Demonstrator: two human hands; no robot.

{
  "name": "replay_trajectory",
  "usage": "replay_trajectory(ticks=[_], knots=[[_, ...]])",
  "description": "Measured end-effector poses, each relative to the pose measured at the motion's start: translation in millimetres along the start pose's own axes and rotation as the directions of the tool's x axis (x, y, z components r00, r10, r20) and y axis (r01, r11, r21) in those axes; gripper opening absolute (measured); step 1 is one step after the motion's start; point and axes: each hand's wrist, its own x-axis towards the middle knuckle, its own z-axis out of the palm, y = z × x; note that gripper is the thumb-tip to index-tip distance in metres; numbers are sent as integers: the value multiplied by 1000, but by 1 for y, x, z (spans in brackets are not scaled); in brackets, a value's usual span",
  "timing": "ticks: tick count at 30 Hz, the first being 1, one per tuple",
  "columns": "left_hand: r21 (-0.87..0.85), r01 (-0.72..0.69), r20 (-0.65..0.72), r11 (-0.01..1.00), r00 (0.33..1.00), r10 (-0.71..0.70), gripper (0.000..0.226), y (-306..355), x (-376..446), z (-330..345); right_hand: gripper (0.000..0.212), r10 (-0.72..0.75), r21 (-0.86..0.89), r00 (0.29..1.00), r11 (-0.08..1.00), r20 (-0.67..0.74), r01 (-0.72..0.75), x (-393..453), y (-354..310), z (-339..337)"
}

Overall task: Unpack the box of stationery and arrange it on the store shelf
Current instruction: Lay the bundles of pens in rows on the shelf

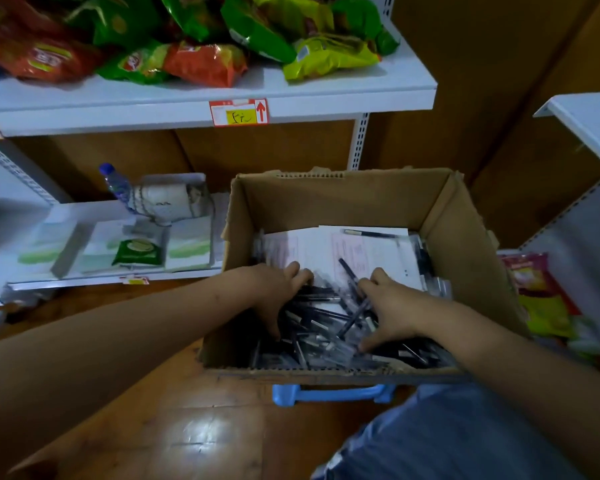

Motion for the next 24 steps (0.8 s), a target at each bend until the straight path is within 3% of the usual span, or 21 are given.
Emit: replay_trajectory(ticks=[3,9,13,15,18,21,24], knots=[[16,14,12,1000,1000,-14,118,4,4,-1,92,-14,-8,998,1000,-57,14,1,-3,3],[10,77,-172,997,982,-74,56,3,7,2,63,11,18,986,1000,-165,-8,-3,-12,8],[-111,176,-276,978,940,-200,36,-2,6,-5,52,153,104,943,986,-294,-128,-3,-2,-8],[-323,212,-290,922,905,-310,29,-10,6,-12,44,262,238,891,954,-371,-181,-3,7,-20],[-685,153,-255,712,866,-431,37,-23,7,-25,37,395,487,812,859,-429,-161,-6,18,-32],[-803,94,-230,588,862,-451,38,-21,2,-36,31,460,627,757,774,-463,-86,-10,22,-38],[-806,83,-216,586,881,-421,37,-14,-4,-42,29,465,703,732,711,-497,26,-14,20,-45]])
